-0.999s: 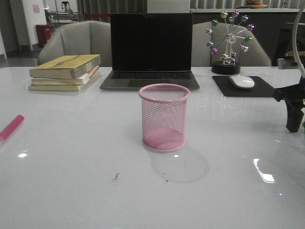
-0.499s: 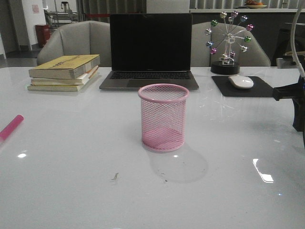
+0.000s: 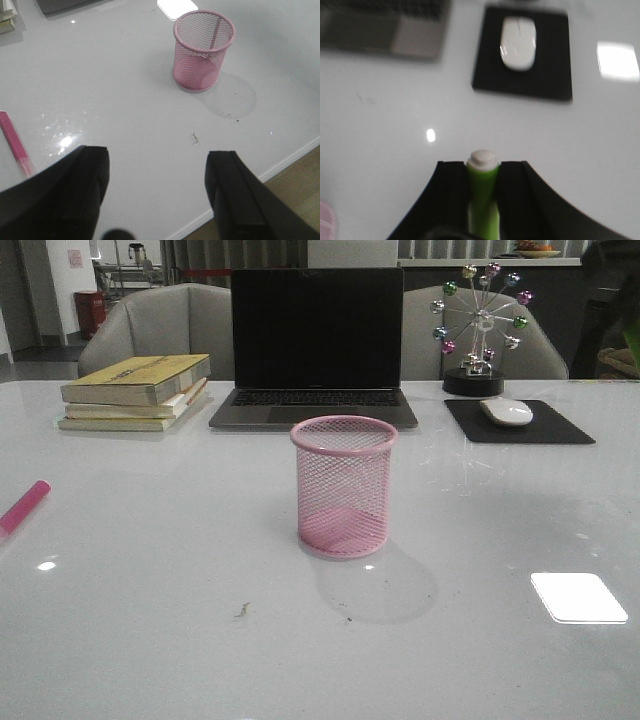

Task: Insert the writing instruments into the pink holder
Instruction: 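Lift the green marker and carry it above the pink mesh holder, then lower the green marker into the holder and open the right gripper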

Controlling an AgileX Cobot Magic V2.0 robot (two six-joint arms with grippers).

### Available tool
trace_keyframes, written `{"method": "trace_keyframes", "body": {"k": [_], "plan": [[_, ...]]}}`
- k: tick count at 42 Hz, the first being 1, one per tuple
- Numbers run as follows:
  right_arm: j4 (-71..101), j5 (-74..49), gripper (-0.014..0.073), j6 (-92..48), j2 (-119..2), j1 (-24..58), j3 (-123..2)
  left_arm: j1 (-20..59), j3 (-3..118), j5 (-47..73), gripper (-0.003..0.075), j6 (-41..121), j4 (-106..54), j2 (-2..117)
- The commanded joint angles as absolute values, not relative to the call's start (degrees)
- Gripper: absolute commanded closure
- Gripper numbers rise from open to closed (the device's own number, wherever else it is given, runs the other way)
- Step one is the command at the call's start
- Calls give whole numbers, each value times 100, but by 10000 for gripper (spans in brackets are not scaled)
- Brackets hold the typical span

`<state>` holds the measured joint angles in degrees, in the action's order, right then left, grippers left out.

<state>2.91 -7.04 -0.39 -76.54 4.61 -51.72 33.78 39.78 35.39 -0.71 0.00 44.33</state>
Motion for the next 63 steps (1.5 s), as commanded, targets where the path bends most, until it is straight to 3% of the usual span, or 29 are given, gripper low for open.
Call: {"method": "trace_keyframes", "body": {"k": [1, 5, 12, 26, 43, 48, 55, 63], "plan": [[314, 1162, 452, -99, -6605, 862, -4603, 3410, 4154, 3106, 243, -47, -41, 4439], [314, 2149, 452, -91, -5979, 1408, -4089, 3410, 4154, 3106, 243, -47, -41, 4439], [314, 2401, 452, -41, -5911, 2184, -4093, 3410, 4154, 3106, 243, -47, -41, 4439], [314, 4657, 452, -36, -7665, 2945, -4274, 3410, 4154, 3102, 243, -47, -41, 4439], [309, 4695, 445, -36, -9595, 3158, -4983, 3410, 4154, 3092, 243, -47, -41, 4439], [309, 4604, 370, -36, -9777, 3158, -4983, 3410, 4154, 3092, 243, -47, -41, 4439], [309, 4326, 169, -36, -9806, 3158, -4983, 3410, 4154, 3092, 243, -47, -41, 4439], [309, 3378, 142, -42, -9439, 3152, -5070, 3410, 4154, 3092, 243, -47, -41, 4439]]}}
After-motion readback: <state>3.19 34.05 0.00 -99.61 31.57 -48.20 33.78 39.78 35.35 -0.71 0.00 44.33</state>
